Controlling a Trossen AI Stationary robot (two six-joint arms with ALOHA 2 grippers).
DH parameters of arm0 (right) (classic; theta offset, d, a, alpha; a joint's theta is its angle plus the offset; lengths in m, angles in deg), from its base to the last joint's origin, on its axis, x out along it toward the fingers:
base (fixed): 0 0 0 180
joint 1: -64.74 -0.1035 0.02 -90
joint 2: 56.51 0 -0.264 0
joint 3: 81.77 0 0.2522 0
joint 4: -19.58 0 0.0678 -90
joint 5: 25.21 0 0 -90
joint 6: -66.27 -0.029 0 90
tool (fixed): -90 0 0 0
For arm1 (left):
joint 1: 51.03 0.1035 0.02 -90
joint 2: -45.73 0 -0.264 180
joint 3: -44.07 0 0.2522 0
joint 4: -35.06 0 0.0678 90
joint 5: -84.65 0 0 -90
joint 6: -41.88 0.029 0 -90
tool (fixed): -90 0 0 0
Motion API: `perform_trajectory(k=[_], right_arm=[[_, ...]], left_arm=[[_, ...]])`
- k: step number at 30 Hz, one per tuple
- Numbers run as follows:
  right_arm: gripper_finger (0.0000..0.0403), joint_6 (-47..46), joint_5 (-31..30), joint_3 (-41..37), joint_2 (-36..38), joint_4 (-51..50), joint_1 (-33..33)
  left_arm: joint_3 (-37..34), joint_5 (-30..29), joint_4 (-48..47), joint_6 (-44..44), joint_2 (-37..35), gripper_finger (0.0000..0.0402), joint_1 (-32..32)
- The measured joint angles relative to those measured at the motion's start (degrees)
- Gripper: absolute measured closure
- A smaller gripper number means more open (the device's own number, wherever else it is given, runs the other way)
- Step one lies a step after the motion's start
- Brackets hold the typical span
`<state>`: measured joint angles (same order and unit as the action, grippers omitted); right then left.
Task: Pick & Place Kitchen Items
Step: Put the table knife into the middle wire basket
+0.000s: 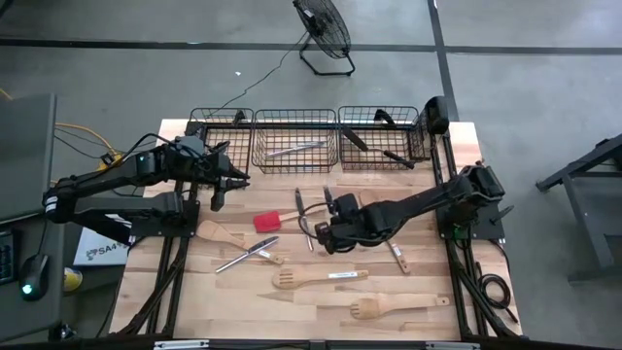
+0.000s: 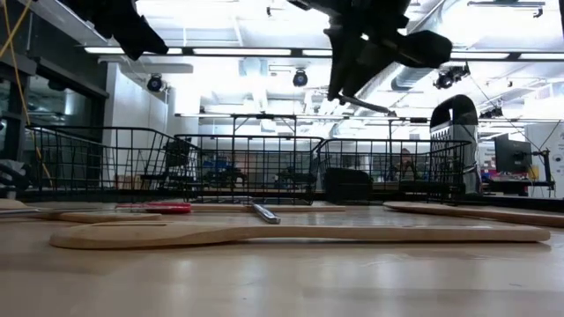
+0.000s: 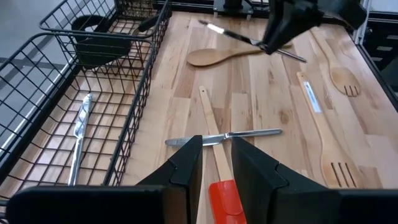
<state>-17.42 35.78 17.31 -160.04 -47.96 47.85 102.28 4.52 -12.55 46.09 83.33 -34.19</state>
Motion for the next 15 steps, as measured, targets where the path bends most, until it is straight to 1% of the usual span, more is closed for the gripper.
perform_trajectory(k=[6,15], right_arm=[[0.0372,3.9,-7.0,0.0,1.1,1.1,1.9],[0.0372,11.0,-10.1,0.0,1.0,5.3,5.6]], left_arm=[[0.0,0.0,0.3,0.0,0.0,0.0316,0.0],[0.0,-0.2,0.4,0.0,0.0,0.0316,0.0]])
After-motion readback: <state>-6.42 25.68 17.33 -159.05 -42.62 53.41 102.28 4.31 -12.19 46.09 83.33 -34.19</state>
